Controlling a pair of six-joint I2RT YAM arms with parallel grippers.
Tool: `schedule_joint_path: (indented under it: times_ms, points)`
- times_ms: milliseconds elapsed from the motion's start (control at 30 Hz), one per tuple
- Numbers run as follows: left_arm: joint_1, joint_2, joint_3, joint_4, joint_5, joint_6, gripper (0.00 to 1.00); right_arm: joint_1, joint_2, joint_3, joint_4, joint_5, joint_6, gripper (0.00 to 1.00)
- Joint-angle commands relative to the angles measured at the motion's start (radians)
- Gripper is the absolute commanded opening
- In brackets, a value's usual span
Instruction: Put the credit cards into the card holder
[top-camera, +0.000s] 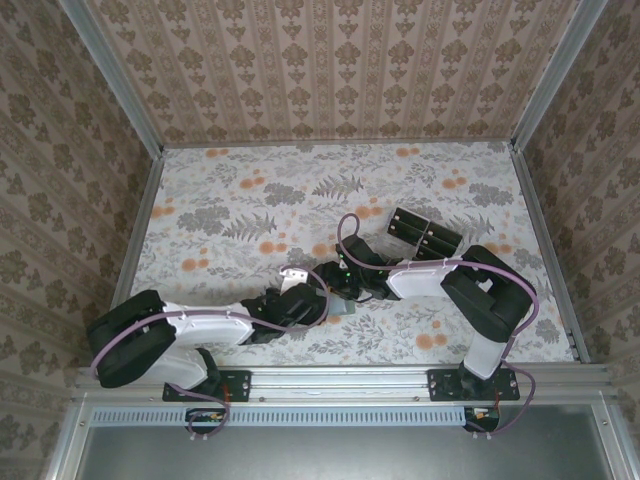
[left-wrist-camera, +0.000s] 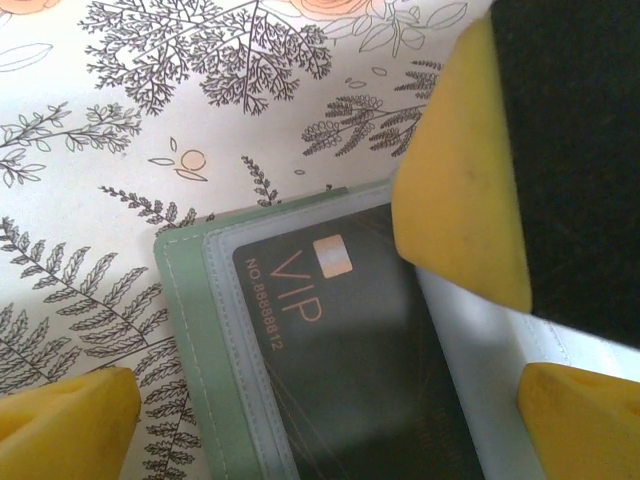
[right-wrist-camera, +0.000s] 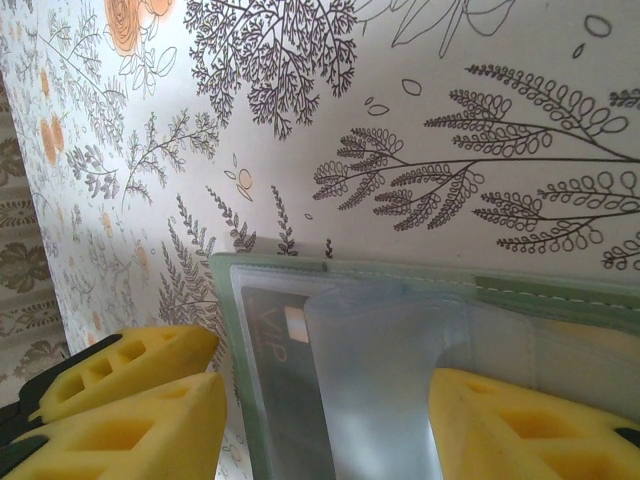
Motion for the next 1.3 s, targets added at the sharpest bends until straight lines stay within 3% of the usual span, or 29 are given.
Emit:
schedule_joint_path:
  times_ms: [0,467,933,1267]
  points:
    - [-0.011,0.015,0.019,-0.009,-0.037,-0.003,1.00,-0.009,-0.018,-0.012,-0.021,-0.024,0.011,0.57]
    - [-0.016,-0.028,-0.011,-0.047,-0.086,-0.061,1.00,-0.046,-0.211,-0.036,-0.209,0.083,-0.097,0.58]
    - [-0.017,-0.034,-0.020,-0.042,-0.089,-0.069,1.00,-0.021,-0.150,-0.025,-0.156,0.032,-0.093,0.59]
    - [-0.017,-0.117,-0.039,-0.062,-0.103,-0.061,1.00,0.015,-0.096,0.006,-0.114,0.016,-0.062,0.59]
